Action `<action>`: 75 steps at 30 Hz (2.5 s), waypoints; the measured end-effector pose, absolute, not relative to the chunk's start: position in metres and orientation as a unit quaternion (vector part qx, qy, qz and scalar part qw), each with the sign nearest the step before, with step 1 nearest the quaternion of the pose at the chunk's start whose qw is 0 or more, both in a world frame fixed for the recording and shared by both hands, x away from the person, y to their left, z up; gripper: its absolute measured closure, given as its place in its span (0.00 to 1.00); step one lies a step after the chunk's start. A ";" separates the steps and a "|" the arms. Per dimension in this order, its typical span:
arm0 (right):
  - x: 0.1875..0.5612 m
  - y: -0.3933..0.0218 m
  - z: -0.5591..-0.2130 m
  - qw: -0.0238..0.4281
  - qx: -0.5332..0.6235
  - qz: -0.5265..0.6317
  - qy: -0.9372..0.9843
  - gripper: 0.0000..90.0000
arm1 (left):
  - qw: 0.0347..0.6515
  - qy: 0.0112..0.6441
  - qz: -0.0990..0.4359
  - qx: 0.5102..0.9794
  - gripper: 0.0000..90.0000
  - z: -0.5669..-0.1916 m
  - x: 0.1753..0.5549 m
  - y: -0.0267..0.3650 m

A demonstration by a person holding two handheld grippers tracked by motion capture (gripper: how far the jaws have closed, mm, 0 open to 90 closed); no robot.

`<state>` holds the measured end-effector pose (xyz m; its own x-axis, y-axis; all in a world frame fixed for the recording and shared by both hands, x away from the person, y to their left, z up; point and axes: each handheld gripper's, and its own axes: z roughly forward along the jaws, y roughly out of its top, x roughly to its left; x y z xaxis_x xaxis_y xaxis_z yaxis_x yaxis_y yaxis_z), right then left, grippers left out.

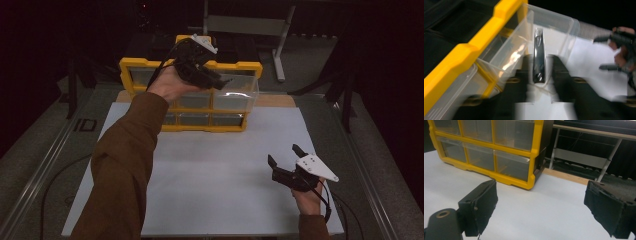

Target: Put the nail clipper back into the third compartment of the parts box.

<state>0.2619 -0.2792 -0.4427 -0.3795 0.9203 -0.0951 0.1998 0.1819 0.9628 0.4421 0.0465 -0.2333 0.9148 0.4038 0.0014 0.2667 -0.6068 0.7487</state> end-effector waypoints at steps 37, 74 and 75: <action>0.263 -0.280 -0.444 0.368 0.422 0.485 0.672 0.12 | 0.413 0.221 0.130 0.874 0.08 -0.225 0.436 0.061; 0.263 -0.282 -0.449 0.370 0.424 0.475 0.676 0.12 | 0.418 0.194 0.141 0.876 0.10 -0.255 0.412 0.067; 0.263 -0.282 -0.449 0.371 0.423 0.475 0.677 0.12 | 0.418 0.195 0.139 0.877 0.10 -0.256 0.412 0.067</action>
<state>0.2626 -0.2817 -0.4486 -0.3671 0.9246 -0.1016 0.2196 0.1923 0.9565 0.4118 0.0670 -0.2557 0.8856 0.4572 0.0814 0.2249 -0.5756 0.7862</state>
